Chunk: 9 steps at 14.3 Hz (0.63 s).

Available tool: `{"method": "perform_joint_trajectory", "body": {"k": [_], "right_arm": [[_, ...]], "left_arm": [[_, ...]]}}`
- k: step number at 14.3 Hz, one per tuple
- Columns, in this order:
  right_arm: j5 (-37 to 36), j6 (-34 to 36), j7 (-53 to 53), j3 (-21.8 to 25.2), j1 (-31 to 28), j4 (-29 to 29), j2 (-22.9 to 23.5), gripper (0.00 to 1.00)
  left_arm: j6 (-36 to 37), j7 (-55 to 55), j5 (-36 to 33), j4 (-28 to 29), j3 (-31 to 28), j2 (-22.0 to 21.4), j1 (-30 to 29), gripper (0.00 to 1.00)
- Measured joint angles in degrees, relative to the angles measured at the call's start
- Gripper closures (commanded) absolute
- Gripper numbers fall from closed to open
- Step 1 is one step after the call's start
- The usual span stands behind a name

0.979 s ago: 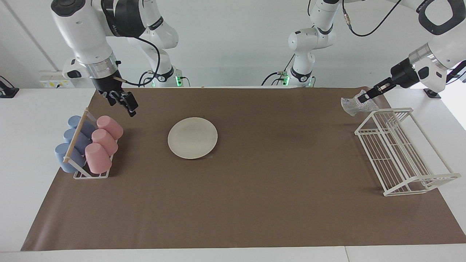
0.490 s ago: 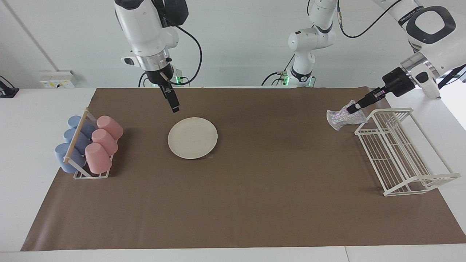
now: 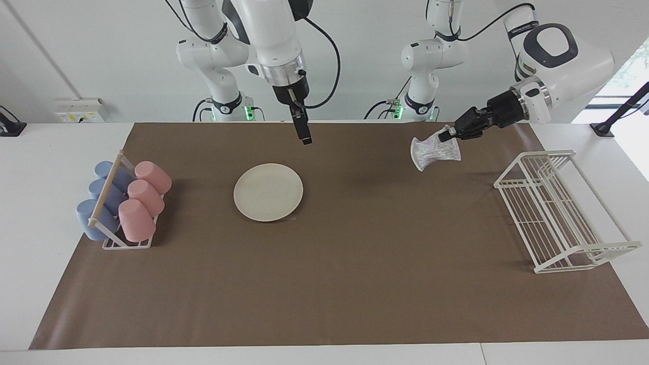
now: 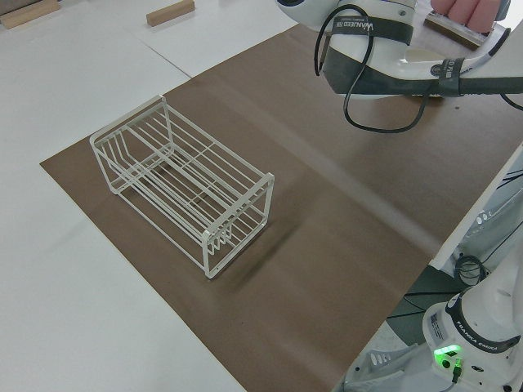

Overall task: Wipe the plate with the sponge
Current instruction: 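Carry the sponge toward center while the right gripper reaches for it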

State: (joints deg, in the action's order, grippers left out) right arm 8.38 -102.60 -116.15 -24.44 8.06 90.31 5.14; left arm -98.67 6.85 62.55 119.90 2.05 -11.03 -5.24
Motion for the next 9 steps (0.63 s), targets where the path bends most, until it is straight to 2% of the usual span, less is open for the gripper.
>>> {"method": "perform_joint_trajectory", "body": {"k": [4, 6, 9], "right_arm": [[0.12, -6.05, -10.95, 0.01, 5.67, -7.46, 7.83, 0.04], [0.13, -10.36, -15.67, -0.02, 8.7, -7.95, 9.5, 0.0], [0.17, -15.97, -18.6, -0.09, 12.31, -6.04, 10.17, 0.0]], "left_arm": [[-1.13, 10.31, 7.77, 7.14, 0.11, -4.59, 4.84, 1.0], [-1.79, 17.74, 12.14, 11.27, 0.19, -6.33, 6.9, 1.0], [-1.86, 30.13, 14.05, 15.54, 0.18, -7.38, 9.47, 1.0]]}}
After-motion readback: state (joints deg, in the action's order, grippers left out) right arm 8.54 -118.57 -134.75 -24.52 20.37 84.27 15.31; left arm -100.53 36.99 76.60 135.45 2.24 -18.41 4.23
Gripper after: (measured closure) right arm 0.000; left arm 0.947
